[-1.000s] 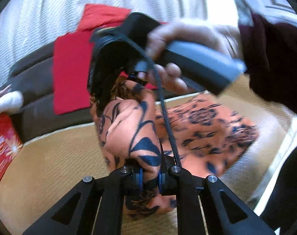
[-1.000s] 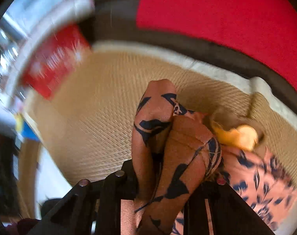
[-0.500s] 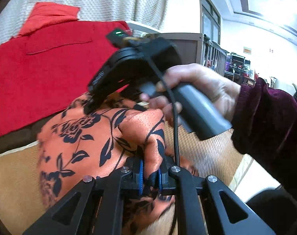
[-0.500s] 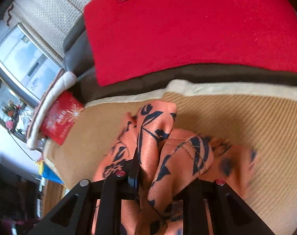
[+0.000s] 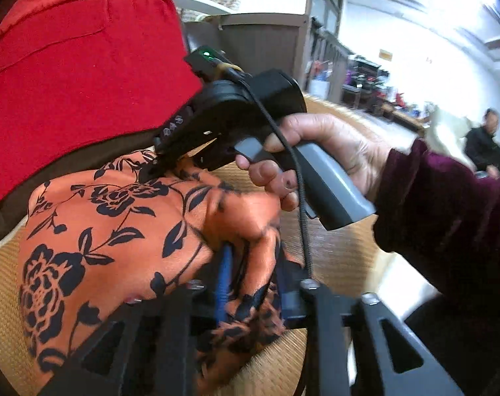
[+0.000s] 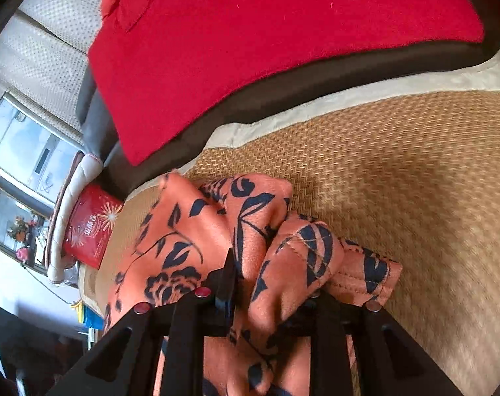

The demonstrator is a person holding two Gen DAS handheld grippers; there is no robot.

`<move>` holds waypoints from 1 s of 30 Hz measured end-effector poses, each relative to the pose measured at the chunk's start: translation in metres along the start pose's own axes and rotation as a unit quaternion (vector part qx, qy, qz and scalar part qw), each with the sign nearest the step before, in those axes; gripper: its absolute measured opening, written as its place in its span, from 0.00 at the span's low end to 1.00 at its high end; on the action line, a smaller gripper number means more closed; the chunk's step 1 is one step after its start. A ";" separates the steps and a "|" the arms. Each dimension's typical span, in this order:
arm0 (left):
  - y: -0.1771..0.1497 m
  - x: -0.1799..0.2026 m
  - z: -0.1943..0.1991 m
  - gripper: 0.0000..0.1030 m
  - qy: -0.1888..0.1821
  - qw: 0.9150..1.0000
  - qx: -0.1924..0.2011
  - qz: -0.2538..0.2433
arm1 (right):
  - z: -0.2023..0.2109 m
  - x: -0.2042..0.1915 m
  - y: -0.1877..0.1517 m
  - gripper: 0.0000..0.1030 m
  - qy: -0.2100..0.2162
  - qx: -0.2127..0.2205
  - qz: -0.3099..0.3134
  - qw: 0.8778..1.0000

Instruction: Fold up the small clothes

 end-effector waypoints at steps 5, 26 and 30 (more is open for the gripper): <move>0.006 0.015 0.060 0.63 -0.033 0.998 0.049 -0.028 | 0.028 -0.018 -0.035 0.24 -0.002 -0.012 -0.018 1.000; -0.019 -0.122 0.055 0.71 0.087 0.971 0.015 0.222 | 0.070 -0.077 -0.129 0.10 -0.122 0.059 -0.025 0.990; -0.025 -0.101 0.017 0.72 0.124 0.979 -0.035 0.160 | 0.058 -0.060 -0.149 0.10 -0.160 0.046 -0.047 0.985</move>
Point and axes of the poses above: each gripper's, at about its wrist camera, not at the fingertips, and z roughly against the way its jaws point, x to its right, y to its top, the point moved 2 cm from there along -z, roughly the way its jaws point, and after that the axes turned 9 degrees about -y, right-handed, at the moved point
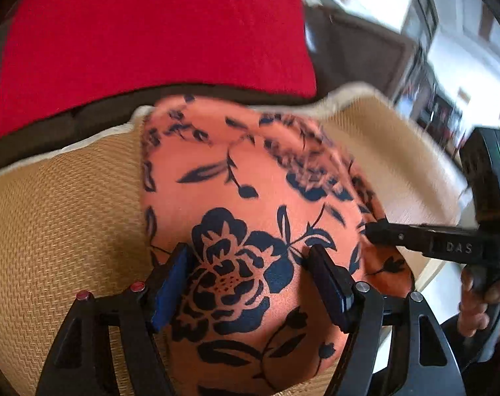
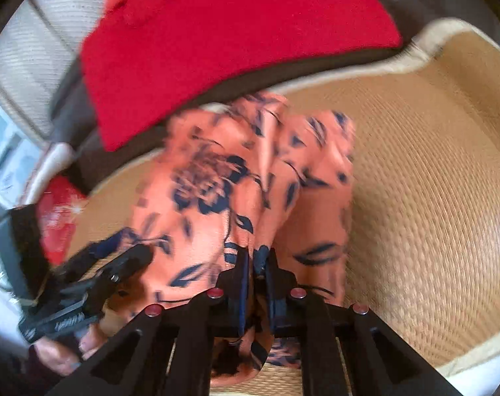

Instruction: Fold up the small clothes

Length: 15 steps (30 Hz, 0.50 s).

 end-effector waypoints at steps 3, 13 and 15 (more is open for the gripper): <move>-0.001 0.014 -0.003 0.72 0.039 0.998 -0.012 -0.057 | -0.007 0.011 -0.003 0.10 0.029 -0.021 -0.046 0.998; 0.012 0.007 0.047 0.73 0.070 0.992 0.046 -0.091 | 0.024 -0.025 0.064 0.14 0.052 0.034 -0.041 0.997; 0.002 -0.003 0.027 0.73 0.075 0.994 -0.001 -0.076 | 0.000 -0.031 0.082 0.14 0.056 0.024 -0.040 0.997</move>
Point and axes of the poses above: each gripper's, at about its wrist camera, not at the fingertips, and z roughly against the way its jaws point, x to its right, y to its top, the point moved 2 cm from there along -z, roughly the way its jaws point, and after that the axes turned 9 degrees about -y, right-handed, at the moved point
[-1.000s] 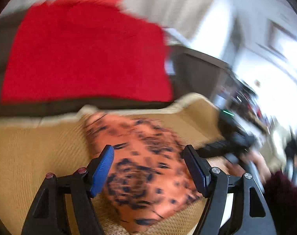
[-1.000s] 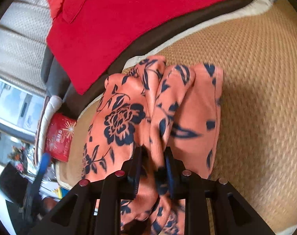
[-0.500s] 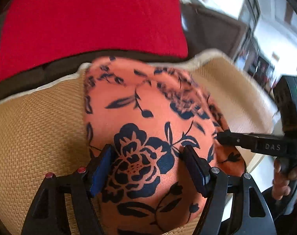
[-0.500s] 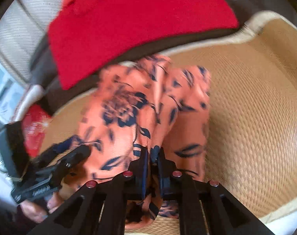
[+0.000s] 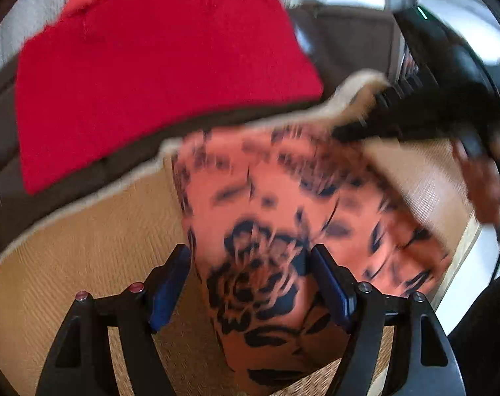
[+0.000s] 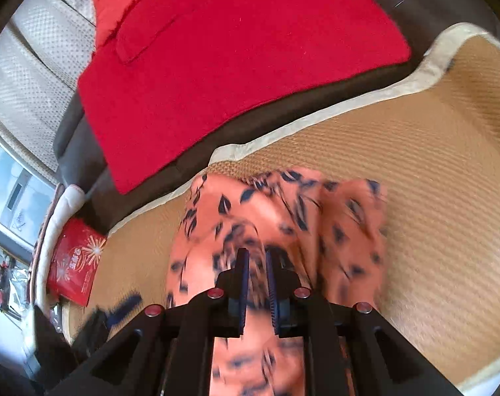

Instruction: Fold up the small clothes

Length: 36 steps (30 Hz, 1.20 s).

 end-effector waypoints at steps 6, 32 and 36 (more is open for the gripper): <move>-0.008 0.002 -0.012 0.75 0.006 0.999 -0.022 -0.025 | -0.070 0.036 0.018 0.07 -0.020 -0.030 -0.058 0.998; 0.002 -0.009 0.015 0.75 0.073 0.996 0.051 0.018 | 0.022 0.012 -0.027 0.49 -0.025 0.084 0.019 0.996; 0.007 -0.019 0.014 0.75 0.087 0.994 0.058 0.024 | -0.046 0.046 -0.008 0.47 -0.056 0.000 -0.043 0.998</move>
Point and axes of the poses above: each gripper's, at about its wrist camera, not at the fingertips, and z roughly against the way its jaws point, x to its right, y to its top, the point moved 2 cm from there along -z, roughly the way its jaws point, and after that the axes turned 9 degrees about -y, right-handed, at the moved point
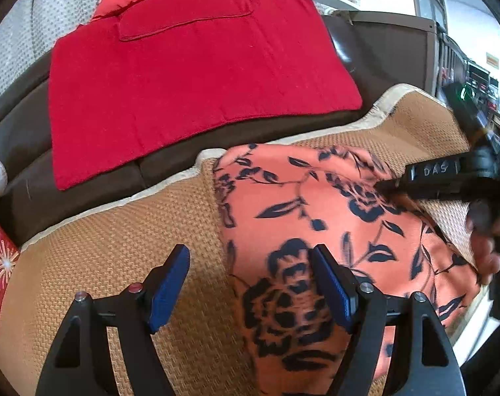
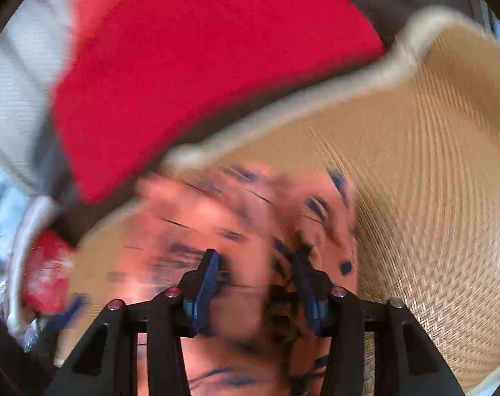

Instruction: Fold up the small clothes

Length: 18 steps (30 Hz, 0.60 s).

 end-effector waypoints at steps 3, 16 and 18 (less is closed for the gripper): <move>0.001 -0.006 -0.002 0.75 0.012 1.000 0.003 0.004 | 0.014 -0.002 0.011 0.48 0.028 0.025 -0.022 0.999; 0.001 -0.034 -0.021 0.79 0.031 0.999 0.011 0.029 | -0.034 -0.110 0.050 0.49 0.149 -0.017 0.048 0.988; 0.001 -0.035 -0.024 0.80 0.032 0.999 0.010 0.028 | -0.068 -0.117 0.050 0.49 0.105 -0.052 0.054 0.992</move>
Point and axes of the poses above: each gripper's, at about its wrist camera, not at the fingertips, and z roughly against the way its jaws point, x to its right, y to its top, the point moved 2 cm from there along -z, roughly the way its jaws point, and after that the axes turned 9 degrees about -y, right-handed, at the moved point
